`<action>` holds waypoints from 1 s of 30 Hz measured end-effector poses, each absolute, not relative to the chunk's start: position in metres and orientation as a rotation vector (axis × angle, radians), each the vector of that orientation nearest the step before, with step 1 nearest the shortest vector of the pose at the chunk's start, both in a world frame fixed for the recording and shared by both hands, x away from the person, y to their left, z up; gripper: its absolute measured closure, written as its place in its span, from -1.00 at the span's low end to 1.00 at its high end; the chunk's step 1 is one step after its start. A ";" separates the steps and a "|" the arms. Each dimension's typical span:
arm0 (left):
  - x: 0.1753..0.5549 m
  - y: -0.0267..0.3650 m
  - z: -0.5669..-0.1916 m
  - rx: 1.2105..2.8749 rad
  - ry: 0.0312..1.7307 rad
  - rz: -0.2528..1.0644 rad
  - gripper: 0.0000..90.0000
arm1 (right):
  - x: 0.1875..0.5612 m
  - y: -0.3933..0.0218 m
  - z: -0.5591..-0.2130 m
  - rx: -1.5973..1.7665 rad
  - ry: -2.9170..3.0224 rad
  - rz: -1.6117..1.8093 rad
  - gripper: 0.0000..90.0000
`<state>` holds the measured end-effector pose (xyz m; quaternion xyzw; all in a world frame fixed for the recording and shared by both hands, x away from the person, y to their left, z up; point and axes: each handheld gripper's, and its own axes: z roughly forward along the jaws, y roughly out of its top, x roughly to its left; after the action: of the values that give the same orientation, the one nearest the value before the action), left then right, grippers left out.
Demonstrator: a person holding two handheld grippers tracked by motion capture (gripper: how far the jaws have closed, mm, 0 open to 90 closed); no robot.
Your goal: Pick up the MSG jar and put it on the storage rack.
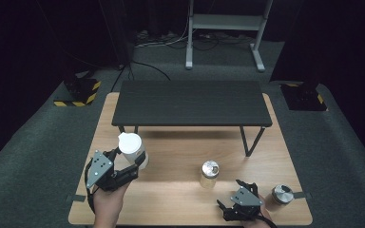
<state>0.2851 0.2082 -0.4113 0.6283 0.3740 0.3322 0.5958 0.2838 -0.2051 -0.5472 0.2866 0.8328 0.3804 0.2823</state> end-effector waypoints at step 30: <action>0.302 0.199 -0.367 1.413 0.832 0.780 -0.33 | 0.284 -0.207 -0.547 0.780 2.230 1.040 -0.98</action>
<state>0.3016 0.1989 -0.3672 0.6134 0.3613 0.3386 0.6152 0.2837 -0.2071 -0.5467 0.2904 0.8302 0.3873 0.2763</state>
